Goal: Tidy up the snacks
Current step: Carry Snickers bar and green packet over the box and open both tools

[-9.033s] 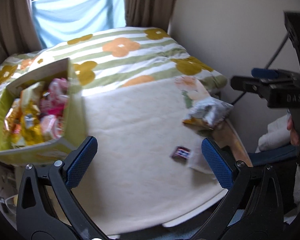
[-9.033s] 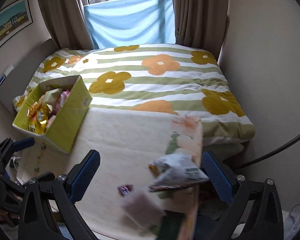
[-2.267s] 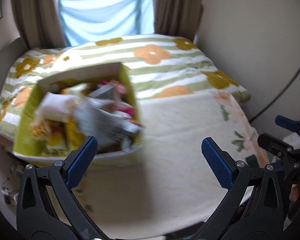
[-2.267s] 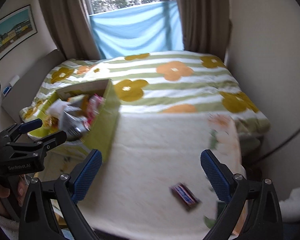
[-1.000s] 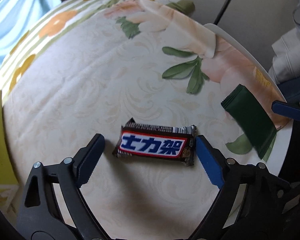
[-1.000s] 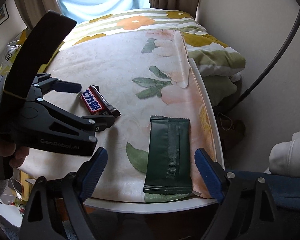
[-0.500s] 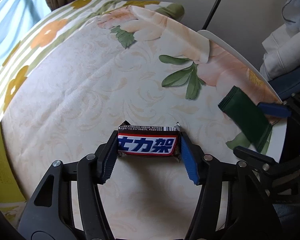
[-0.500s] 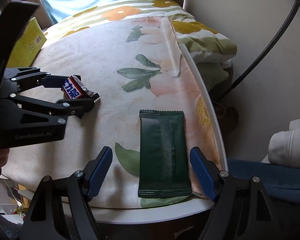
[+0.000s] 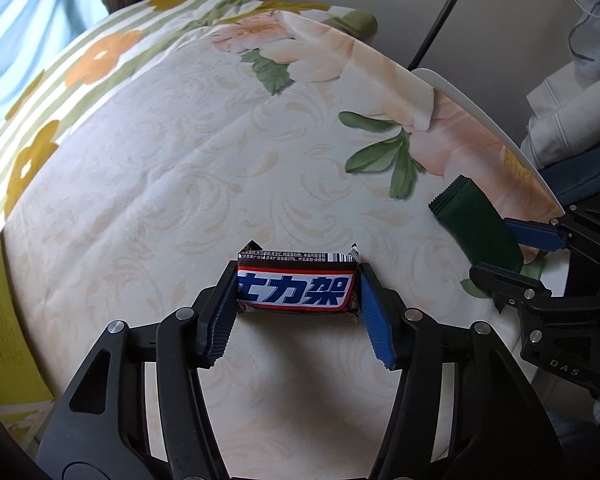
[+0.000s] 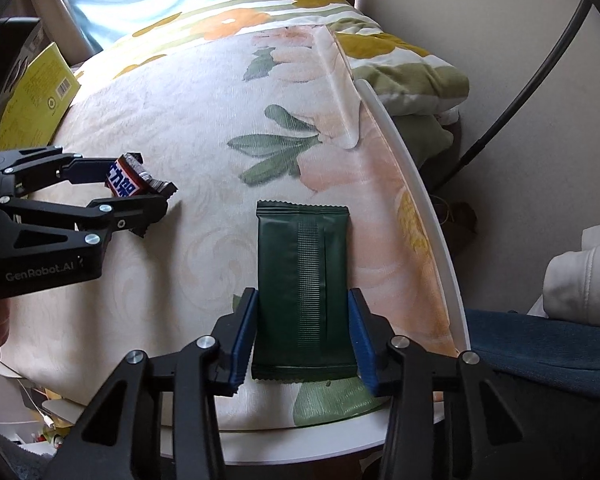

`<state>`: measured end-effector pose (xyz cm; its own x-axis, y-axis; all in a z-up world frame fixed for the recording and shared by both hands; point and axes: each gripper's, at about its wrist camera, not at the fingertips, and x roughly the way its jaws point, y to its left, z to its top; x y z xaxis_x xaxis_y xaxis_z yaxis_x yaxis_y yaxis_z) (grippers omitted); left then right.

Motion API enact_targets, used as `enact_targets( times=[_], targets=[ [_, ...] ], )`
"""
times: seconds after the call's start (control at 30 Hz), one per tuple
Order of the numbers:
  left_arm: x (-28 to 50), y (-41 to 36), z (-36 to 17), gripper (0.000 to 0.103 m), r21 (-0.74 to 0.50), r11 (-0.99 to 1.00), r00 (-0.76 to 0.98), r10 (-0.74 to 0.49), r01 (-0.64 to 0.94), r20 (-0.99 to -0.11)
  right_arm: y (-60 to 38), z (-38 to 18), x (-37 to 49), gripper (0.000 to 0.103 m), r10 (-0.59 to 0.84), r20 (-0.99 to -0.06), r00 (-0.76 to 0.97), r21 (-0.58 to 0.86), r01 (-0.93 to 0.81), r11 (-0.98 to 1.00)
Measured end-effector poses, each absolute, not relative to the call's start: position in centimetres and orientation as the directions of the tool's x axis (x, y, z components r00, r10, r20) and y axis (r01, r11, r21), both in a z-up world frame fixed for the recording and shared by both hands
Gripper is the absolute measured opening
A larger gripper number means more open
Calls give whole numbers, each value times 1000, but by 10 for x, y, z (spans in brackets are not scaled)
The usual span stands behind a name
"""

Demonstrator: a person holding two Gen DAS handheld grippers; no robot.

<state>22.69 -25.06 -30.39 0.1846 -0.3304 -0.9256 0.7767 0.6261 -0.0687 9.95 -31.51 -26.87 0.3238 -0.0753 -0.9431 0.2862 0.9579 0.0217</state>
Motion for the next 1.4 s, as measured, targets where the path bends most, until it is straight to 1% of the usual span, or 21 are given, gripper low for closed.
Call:
enact_targets(
  times=[0.2,0.43,0.6,0.73,0.87,1.13,1.4],
  targets=[
    [228,-244,-296,53,-75,658,200,-333,750,-921,-319,-262,101,40,-58,-934,354,55,301,952],
    [226,-233,-266,53,-76,712,254,-346,698,-903,-318,-239,107,40,-39,-907,419,78,258,963],
    [222,-217,-228,53,-81,767,320,-358,636,-877,-315,-211,112,40,2,-883,469,98,181,979],
    [220,-202,-193,53,-51,819,389,-325,572,-862,-310,-179,122,40,48,-852,521,113,95,989],
    [223,-179,-160,53,-48,862,455,-313,504,-834,-296,-149,137,40,117,-816,566,133,-13,991],
    [238,-100,-107,53,-33,927,582,-261,372,-770,-239,-104,174,40,224,-759,612,144,-178,974],
    [280,15,-86,53,-65,968,623,-207,244,-754,-156,-70,230,40,305,-710,634,172,-263,949]
  ],
)
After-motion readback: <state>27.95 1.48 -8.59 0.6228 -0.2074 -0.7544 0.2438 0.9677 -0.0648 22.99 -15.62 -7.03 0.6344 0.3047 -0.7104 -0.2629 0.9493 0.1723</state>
